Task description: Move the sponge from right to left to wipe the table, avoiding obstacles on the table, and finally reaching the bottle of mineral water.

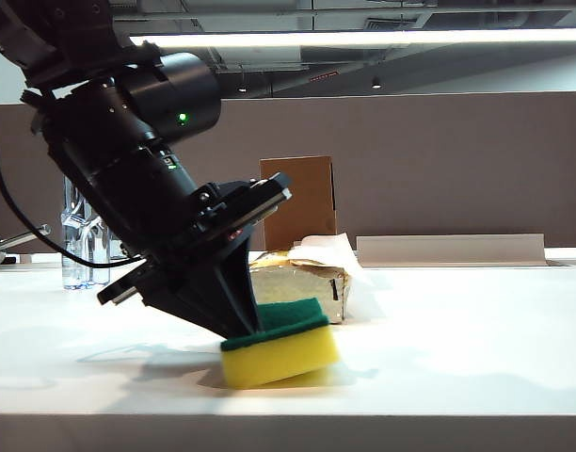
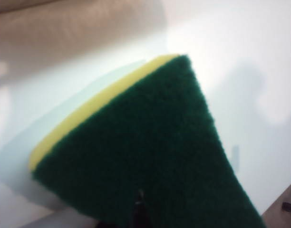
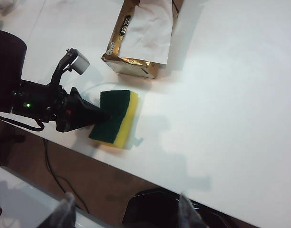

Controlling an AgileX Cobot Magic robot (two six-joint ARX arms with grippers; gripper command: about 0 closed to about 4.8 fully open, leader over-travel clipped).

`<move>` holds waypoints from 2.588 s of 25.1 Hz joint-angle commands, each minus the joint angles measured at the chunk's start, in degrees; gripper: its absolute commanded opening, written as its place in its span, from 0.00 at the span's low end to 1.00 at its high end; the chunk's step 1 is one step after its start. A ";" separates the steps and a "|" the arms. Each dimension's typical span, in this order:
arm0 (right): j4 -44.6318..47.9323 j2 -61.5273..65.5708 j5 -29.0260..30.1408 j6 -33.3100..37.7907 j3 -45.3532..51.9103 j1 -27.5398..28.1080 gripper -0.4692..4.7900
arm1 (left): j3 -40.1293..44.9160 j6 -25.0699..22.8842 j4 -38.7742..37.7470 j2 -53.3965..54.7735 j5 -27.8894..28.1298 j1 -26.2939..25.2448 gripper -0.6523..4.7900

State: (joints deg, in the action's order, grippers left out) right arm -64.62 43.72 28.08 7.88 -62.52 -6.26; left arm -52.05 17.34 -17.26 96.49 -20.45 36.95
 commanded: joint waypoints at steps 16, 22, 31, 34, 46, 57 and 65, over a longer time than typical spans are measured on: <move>0.57 -0.13 -0.07 0.00 -0.28 -0.04 0.62 | 0.61 -7.74 -11.67 -0.07 6.34 -6.36 0.11; 0.57 -0.13 -0.04 0.00 -0.28 -0.04 0.62 | 0.63 -9.07 -13.57 -1.14 7.93 -7.85 0.11; 0.59 -0.13 -0.04 0.00 -0.28 -0.04 0.62 | 0.77 -14.10 -19.02 -4.22 9.25 -16.22 0.11; 0.61 -0.13 -0.04 0.00 -0.28 -0.04 0.62 | 0.77 -15.85 -20.52 -5.46 11.10 -17.53 0.11; 1.49 -0.07 -0.04 0.04 -0.28 -0.02 0.61 | 0.90 -18.49 -23.32 -6.23 14.19 -18.43 0.11; 1.49 -0.07 -0.04 0.04 -0.28 -0.02 0.61 | 0.92 -22.10 -26.58 -7.89 15.04 -26.21 0.11; 1.73 -0.07 -0.04 0.04 -0.28 -0.02 0.61 | 0.92 -23.23 -27.45 -11.13 15.26 -32.59 0.11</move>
State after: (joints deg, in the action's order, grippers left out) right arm -63.81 43.77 28.03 7.88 -62.54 -6.26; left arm -51.27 -5.61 -44.62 85.38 -4.80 4.40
